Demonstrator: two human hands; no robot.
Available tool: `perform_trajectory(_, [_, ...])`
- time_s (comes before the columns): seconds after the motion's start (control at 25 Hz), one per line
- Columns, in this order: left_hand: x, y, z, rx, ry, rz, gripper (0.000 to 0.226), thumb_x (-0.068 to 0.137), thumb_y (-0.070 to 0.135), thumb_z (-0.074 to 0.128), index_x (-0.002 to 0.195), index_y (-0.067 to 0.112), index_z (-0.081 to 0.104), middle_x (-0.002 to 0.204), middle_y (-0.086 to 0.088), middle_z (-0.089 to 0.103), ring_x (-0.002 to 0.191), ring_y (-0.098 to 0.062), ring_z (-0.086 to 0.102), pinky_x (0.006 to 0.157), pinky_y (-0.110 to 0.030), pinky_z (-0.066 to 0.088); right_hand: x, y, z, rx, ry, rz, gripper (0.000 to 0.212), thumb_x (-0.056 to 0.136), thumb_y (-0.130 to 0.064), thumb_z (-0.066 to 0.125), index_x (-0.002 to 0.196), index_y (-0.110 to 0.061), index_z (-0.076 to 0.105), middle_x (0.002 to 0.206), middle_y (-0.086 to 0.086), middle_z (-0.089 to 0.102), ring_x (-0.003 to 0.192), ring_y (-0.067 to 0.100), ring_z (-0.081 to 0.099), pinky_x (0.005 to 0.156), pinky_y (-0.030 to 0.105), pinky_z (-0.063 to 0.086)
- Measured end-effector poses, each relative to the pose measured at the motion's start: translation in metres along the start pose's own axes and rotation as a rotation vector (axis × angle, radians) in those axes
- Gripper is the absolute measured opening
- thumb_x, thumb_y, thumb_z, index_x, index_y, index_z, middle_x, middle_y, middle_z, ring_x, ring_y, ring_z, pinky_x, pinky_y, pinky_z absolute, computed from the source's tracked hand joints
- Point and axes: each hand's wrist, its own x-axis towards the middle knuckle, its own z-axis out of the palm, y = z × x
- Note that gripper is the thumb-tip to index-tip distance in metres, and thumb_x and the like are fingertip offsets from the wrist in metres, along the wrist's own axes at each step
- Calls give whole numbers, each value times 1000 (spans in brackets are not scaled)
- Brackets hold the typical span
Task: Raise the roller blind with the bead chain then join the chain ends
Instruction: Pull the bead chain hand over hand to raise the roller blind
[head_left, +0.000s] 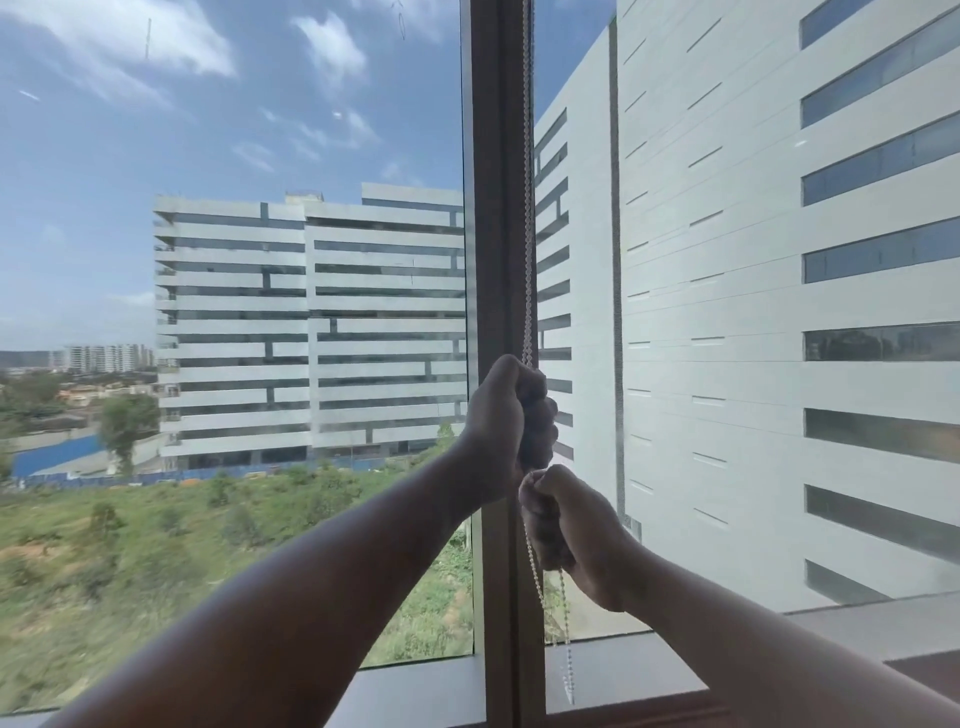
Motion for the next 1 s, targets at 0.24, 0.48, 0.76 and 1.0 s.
perform_trajectory(0.24, [-6, 4, -11, 62, -56, 4, 30, 89, 23, 31, 62, 26, 21, 48, 5, 20, 40, -12, 11, 41, -17, 14, 32, -85, -26, -81, 178, -127, 37, 98, -15, 35, 111, -6, 68, 108, 14, 73, 109, 31, 65, 90, 38, 42])
perform_trajectory(0.48, [-12, 3, 0, 2, -130, -46, 28, 86, 25, 33, 62, 28, 21, 50, 7, 16, 39, -9, 10, 44, -18, 8, 52, -180, 8, 237, -54, -99, 42, 95, -31, 35, 113, -7, 64, 116, 15, 79, 101, 31, 74, 97, 41, 47])
perform_trajectory(0.76, [-20, 14, -10, 84, -146, -16, 24, 88, 21, 30, 72, 25, 12, 50, 7, 18, 39, -9, 10, 45, -20, 7, 48, -192, 12, 288, -151, -106, 46, 94, -27, 34, 107, -3, 71, 91, 12, 79, 63, 19, 68, 61, 29, 44])
perform_trajectory(1.0, [-24, 9, -10, 89, -163, -23, 24, 88, 22, 30, 74, 24, 11, 50, 6, 16, 40, -10, 10, 43, -18, 8, 53, -179, 18, 390, -57, -121, 28, 87, -23, 32, 60, -23, 39, 45, -5, 26, 36, 12, 16, 50, 27, 8])
